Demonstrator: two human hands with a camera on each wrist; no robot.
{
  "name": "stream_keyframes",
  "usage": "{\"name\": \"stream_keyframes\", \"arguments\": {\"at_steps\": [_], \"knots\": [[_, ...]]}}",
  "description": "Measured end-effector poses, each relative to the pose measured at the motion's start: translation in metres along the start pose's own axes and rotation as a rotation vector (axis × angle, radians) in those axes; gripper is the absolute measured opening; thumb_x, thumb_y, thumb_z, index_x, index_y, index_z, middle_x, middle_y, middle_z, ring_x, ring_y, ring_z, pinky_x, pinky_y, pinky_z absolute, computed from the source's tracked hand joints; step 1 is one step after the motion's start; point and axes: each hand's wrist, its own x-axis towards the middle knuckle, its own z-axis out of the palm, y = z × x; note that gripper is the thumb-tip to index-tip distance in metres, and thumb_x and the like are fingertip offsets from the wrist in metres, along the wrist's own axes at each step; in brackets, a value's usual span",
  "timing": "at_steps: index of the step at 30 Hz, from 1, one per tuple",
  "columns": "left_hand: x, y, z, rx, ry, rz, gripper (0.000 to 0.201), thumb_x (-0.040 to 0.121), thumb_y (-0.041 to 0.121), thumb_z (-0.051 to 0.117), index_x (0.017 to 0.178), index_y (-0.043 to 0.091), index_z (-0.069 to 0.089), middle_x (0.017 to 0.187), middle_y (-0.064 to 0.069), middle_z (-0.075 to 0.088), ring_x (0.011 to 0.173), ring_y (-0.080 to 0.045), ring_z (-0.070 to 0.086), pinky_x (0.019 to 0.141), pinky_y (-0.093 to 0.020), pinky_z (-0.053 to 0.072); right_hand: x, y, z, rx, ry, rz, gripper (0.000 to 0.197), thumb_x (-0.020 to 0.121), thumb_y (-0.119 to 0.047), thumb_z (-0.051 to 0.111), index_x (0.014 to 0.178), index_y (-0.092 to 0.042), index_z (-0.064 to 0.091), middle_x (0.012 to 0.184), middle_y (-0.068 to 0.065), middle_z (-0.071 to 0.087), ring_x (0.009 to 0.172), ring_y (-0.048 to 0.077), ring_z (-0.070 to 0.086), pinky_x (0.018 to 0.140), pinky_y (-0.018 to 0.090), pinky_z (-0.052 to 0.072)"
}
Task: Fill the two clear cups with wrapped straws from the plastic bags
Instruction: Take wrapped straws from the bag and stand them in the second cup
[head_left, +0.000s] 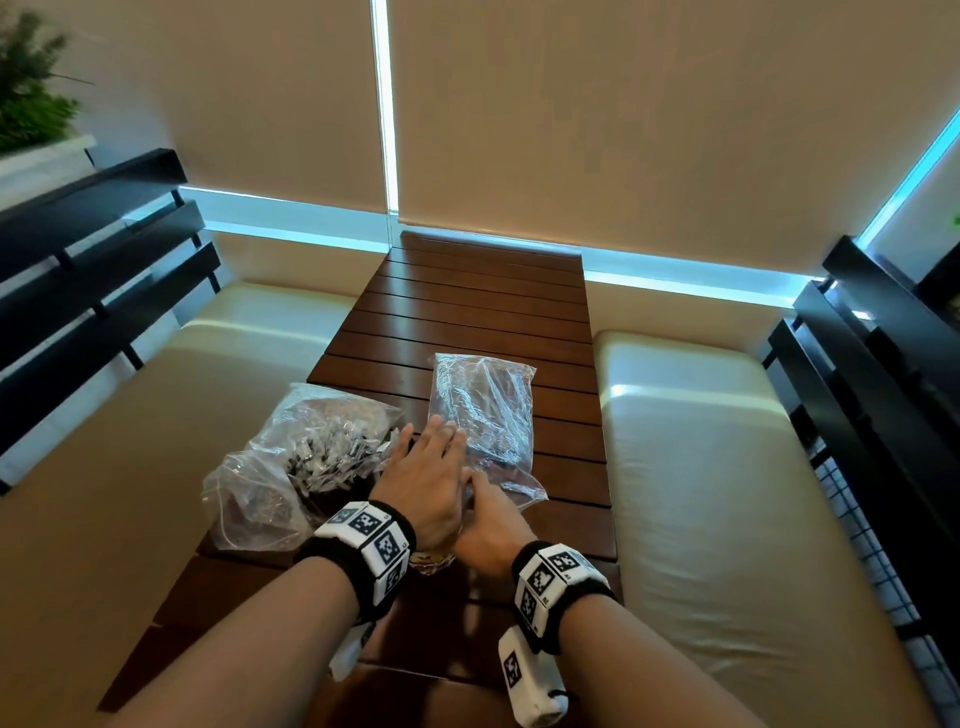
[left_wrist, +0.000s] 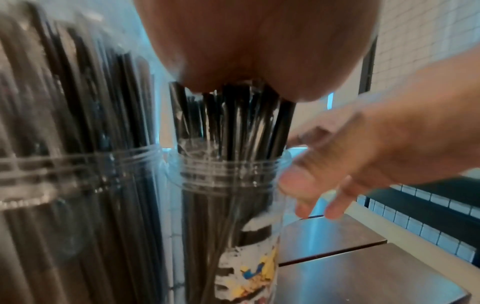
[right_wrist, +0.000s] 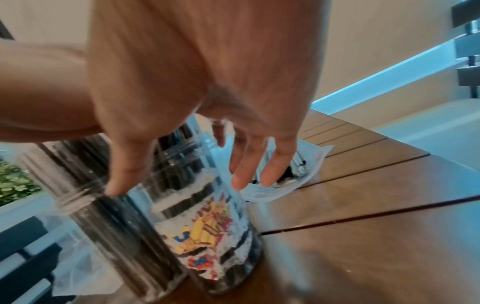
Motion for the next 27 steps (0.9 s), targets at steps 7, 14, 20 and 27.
{"name": "stream_keyframes", "arguments": {"at_steps": [7,14,20,27], "knots": [[0.001,0.0,0.002,-0.051,0.017,-0.017,0.058,0.102,0.04,0.02,0.154,0.015,0.016,0.161,-0.003,0.016,0.15,-0.019,0.002,0.121,-0.041,-0.003,-0.011,0.032,-0.02,0.363,-0.004,0.255,0.04,0.076,0.004,0.048,0.104,-0.021,0.063,0.096,0.004,0.061,0.064,0.013,0.059,0.061,0.029,0.051],[-0.001,0.007,-0.02,-0.235,0.138,0.007,0.053,0.1,0.048,0.033,0.145,0.022,0.036,0.154,-0.002,0.028,0.143,-0.02,0.026,0.119,-0.042,0.022,0.009,0.014,-0.039,0.874,0.098,0.23,0.061,0.078,0.016,0.042,0.114,-0.026,0.069,0.109,0.005,0.066,0.08,0.019,0.054,0.059,0.027,0.041],[0.012,0.004,-0.041,-0.182,0.184,-0.003,0.035,0.096,0.042,0.047,0.125,0.026,0.06,0.141,0.002,0.043,0.131,-0.017,0.04,0.11,-0.041,0.034,0.014,-0.003,-0.073,1.157,0.161,0.159,0.037,0.084,0.01,0.041,0.093,-0.017,0.065,0.089,0.002,0.063,0.074,0.011,0.059,0.061,0.024,0.045],[0.029,0.007,-0.055,-0.099,0.015,0.02,0.031,0.096,0.044,0.047,0.12,0.037,0.065,0.148,-0.004,0.038,0.135,-0.025,0.036,0.11,-0.043,0.036,0.022,-0.02,-0.092,1.07,0.161,0.103,0.039,0.092,-0.001,0.046,0.122,-0.017,0.066,0.118,0.002,0.068,0.103,0.013,0.062,0.073,0.025,0.046]]}}
